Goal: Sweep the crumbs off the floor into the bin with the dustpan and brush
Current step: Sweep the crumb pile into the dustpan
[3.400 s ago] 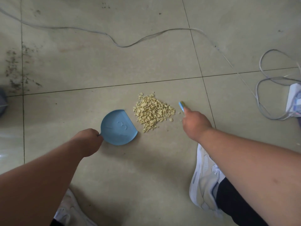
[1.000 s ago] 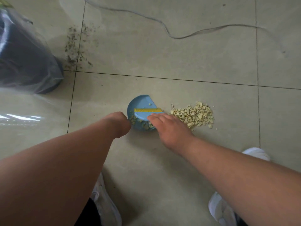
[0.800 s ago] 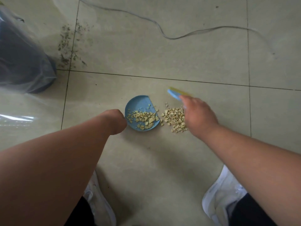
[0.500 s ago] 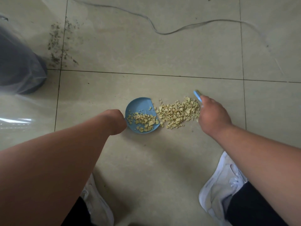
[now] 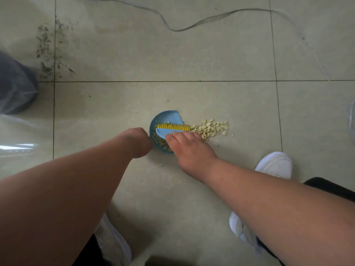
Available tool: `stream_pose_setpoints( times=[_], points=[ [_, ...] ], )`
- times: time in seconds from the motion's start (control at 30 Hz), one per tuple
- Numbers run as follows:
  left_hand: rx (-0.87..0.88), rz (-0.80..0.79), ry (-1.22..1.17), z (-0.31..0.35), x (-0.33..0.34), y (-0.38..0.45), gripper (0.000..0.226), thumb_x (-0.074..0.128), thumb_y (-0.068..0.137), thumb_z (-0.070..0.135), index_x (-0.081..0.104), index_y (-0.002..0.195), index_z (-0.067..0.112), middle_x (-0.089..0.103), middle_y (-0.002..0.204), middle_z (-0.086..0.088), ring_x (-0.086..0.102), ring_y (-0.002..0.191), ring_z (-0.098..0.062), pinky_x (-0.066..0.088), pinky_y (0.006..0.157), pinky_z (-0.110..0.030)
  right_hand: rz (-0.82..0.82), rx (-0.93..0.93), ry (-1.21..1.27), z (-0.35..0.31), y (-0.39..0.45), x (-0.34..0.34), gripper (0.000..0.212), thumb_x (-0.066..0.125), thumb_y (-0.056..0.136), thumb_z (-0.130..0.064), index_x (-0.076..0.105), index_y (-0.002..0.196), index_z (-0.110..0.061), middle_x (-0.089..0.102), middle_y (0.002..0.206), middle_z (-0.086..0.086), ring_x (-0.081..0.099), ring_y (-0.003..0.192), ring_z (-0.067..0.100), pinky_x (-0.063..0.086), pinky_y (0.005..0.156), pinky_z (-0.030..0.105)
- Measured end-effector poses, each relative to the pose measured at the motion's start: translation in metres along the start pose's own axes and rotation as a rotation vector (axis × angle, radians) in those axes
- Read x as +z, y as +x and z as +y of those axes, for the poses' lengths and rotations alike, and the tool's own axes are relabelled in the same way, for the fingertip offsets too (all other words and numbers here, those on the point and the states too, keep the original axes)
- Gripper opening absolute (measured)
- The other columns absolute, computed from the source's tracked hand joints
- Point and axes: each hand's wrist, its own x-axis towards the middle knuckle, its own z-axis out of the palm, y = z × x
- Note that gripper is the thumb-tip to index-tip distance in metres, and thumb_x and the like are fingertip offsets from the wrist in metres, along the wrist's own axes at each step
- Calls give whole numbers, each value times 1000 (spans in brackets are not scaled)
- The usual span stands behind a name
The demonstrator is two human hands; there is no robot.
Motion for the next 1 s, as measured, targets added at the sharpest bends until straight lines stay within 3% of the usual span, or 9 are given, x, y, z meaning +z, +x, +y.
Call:
stream_pose_setpoints(
  times=[0.2, 0.3, 0.4, 0.47, 0.6, 0.77, 1.0],
  points=[
    [8, 14, 55, 0, -5, -3, 36, 43, 100, 23, 71, 117, 9, 68, 123, -12, 65, 111, -31, 54, 91, -36, 99, 46, -34, 45, -10, -18, 55, 33, 81, -14, 62, 126, -2, 68, 119, 20, 66, 103, 41, 52, 91, 53],
    [19, 11, 87, -3, -8, -3, 36, 43, 98, 25, 71, 116, 11, 68, 122, -10, 65, 110, -31, 54, 89, -36, 104, 218, -100, 89, -23, -25, 56, 31, 81, -16, 59, 127, -3, 66, 120, 21, 63, 104, 43, 49, 89, 51],
    [29, 4, 121, -8, -6, -3, 30, 44, 95, 31, 69, 103, 17, 69, 114, -7, 65, 101, -28, 55, 84, -35, -4, 456, -160, 119, -40, -27, 51, 44, 84, -10, 51, 135, -5, 61, 125, 20, 58, 108, 42, 45, 89, 49],
    [25, -2, 122, -10, -5, -4, 31, 44, 93, 32, 70, 102, 18, 69, 110, -5, 65, 97, -27, 56, 83, -35, -63, 497, -169, 122, -47, -22, 52, 49, 85, -6, 47, 137, -4, 60, 124, 20, 56, 106, 42, 46, 86, 47],
    [32, -18, 114, -4, -1, -8, 34, 42, 93, 36, 70, 104, 18, 68, 109, -6, 65, 100, -29, 58, 89, -38, -74, 413, -156, 94, -41, -5, 51, 59, 85, -7, 51, 134, 2, 62, 114, 25, 60, 97, 43, 53, 78, 47],
    [40, -56, 104, 7, 3, -12, 38, 42, 89, 36, 70, 108, 18, 69, 115, -7, 65, 101, -29, 58, 91, -40, -55, 296, -5, 38, -21, 12, 55, 56, 94, -16, 43, 143, 5, 57, 124, 29, 57, 107, 43, 54, 90, 52],
    [63, -124, 126, 18, 14, -13, 38, 40, 106, 24, 68, 127, 9, 65, 126, -10, 63, 118, -30, 53, 95, -37, -9, 208, 69, -12, -13, 23, 59, 59, 88, -14, 45, 142, 4, 58, 121, 24, 56, 102, 40, 53, 87, 50]
  ],
)
